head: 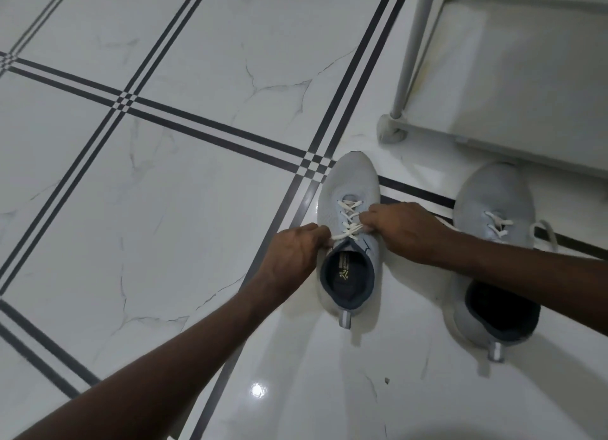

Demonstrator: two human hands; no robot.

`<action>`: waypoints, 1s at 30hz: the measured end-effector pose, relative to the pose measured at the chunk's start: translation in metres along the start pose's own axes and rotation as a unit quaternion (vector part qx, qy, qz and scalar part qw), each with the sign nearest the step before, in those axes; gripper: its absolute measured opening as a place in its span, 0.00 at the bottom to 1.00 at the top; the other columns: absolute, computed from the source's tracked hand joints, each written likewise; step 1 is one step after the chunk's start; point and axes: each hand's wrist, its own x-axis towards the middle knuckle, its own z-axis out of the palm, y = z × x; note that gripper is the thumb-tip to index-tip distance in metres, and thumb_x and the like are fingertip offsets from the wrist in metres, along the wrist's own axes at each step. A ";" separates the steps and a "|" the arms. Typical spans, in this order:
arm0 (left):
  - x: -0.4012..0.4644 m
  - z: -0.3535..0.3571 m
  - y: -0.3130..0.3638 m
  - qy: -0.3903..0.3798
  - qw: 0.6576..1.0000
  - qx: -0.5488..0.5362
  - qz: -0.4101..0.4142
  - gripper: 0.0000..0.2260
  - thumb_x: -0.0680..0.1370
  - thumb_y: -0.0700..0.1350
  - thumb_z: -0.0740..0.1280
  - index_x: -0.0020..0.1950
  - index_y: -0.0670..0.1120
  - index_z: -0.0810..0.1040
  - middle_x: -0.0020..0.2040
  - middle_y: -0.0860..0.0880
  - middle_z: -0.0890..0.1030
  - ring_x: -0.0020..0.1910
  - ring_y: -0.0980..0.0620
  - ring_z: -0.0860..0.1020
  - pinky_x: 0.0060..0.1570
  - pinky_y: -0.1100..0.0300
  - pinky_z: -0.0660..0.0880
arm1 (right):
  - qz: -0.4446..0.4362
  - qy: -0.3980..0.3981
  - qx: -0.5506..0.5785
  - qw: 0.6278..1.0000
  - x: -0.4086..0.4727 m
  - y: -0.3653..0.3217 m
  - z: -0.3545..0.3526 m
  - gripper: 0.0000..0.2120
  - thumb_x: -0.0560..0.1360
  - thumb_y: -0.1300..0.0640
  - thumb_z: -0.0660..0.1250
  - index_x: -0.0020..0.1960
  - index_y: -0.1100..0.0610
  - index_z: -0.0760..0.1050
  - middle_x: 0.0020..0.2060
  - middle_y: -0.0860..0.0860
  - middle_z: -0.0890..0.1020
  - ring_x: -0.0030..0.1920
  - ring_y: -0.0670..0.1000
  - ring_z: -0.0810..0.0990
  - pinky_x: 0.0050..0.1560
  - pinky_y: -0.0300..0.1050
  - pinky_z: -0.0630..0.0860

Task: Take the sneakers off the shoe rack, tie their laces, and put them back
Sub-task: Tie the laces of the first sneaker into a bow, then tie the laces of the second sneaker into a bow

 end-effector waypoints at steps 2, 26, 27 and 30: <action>0.004 0.001 0.001 -0.008 1.000 -0.001 0.005 0.11 0.81 0.49 0.58 0.45 0.46 0.77 0.38 0.48 0.80 0.33 0.45 0.78 0.30 0.57 0.70 | 0.005 -0.001 -0.027 1.000 0.001 0.007 -0.007 0.14 0.77 0.49 0.52 0.48 0.55 0.72 0.42 0.53 0.78 0.39 0.58 0.79 0.33 0.47 0.66; 0.118 0.031 0.173 -0.125 0.969 -0.024 0.213 0.13 0.74 0.43 0.69 0.59 0.51 0.80 0.50 0.45 0.82 0.50 0.44 0.81 0.44 0.53 0.77 | 0.297 0.004 0.124 0.947 -0.187 0.061 -0.064 0.03 0.74 0.58 0.70 0.44 0.51 0.81 0.30 0.42 0.81 0.28 0.37 0.79 0.31 0.29 0.69; 0.121 0.031 0.171 -0.127 0.970 -0.008 0.206 0.11 0.75 0.43 0.69 0.55 0.52 0.82 0.48 0.46 0.82 0.49 0.45 0.80 0.43 0.55 0.76 | 0.294 0.014 0.128 0.947 -0.191 0.061 -0.063 0.03 0.74 0.57 0.69 0.43 0.52 0.81 0.30 0.43 0.81 0.29 0.36 0.79 0.31 0.30 0.69; 0.124 0.027 0.166 -0.161 0.959 0.003 0.232 0.10 0.75 0.43 0.68 0.53 0.52 0.84 0.49 0.48 0.84 0.51 0.46 0.80 0.43 0.58 0.71 | 0.282 0.015 0.075 0.956 -0.200 0.062 -0.062 0.04 0.75 0.53 0.68 0.42 0.50 0.80 0.35 0.44 0.81 0.35 0.43 0.78 0.34 0.37 0.68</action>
